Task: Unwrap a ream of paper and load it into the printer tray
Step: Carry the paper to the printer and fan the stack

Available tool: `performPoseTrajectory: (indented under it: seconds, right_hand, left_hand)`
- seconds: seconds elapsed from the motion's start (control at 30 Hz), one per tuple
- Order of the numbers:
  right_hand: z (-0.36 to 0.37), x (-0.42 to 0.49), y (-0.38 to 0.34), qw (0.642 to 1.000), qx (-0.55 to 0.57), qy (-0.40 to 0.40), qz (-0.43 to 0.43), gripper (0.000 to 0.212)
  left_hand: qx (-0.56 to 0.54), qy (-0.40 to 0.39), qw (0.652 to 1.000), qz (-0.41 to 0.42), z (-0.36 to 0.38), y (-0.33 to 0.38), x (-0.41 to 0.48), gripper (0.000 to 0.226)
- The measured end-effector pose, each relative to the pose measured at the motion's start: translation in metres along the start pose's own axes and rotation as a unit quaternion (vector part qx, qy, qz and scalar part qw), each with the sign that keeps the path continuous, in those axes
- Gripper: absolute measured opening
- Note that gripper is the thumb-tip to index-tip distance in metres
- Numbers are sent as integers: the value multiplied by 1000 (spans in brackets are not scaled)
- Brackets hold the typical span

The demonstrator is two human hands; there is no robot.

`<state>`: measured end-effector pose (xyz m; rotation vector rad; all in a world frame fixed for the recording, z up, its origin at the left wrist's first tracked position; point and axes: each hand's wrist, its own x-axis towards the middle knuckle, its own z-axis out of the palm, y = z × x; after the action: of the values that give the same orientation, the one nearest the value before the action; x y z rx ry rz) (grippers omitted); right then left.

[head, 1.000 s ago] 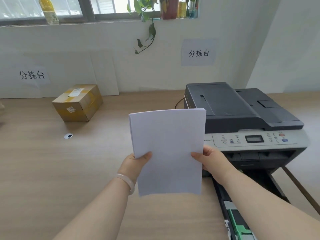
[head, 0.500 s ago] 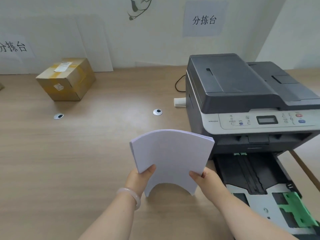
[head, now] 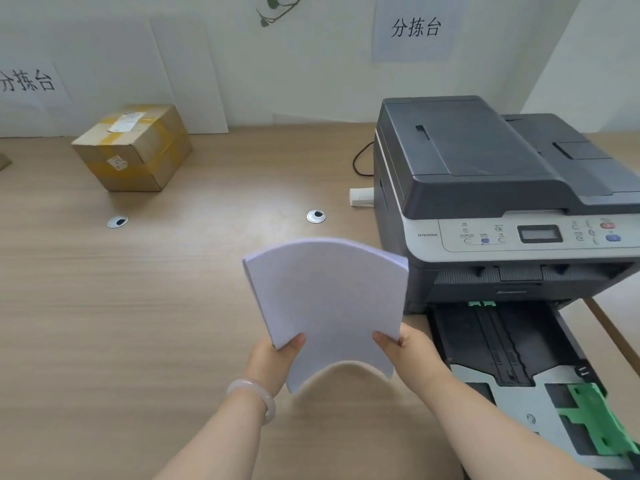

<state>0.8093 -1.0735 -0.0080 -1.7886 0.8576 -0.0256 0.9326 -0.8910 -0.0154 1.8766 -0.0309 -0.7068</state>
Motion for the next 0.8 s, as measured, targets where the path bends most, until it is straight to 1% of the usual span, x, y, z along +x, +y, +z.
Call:
performPoseTrajectory:
  seconds: [0.07,0.17,0.33,0.43,0.5,0.57,0.67,0.8]
  right_hand:
    - [-6,-1,-10,1000,1,0,-18,15]
    - [-27,-6,-38,999,25,-7,-37,15]
    - [-78,-27,-96,991,95,-11,-89,12]
    - [-106,-43,-122,983,160,-40,-86,15]
    - [-122,-57,-133,977,192,-50,-76,16]
    - [-134,-72,-137,976,203,-41,-66,18]
    - [-145,-96,-129,978,198,-26,-52,20]
    - [-149,-130,-105,981,194,7,-22,21]
  left_hand:
    - [-1,29,1000,1,0,13,-6,15]
    - [-14,26,999,20,-5,43,-17,16]
    - [-98,-7,991,91,-14,106,-53,10]
    - [-136,-52,984,105,-15,137,-76,17]
    - [-151,-83,980,100,-16,149,-90,28]
    - [-153,-114,978,88,-14,156,-104,38]
    - [-149,-138,976,77,-7,157,-124,24]
    - [-142,-159,975,58,5,145,-142,24]
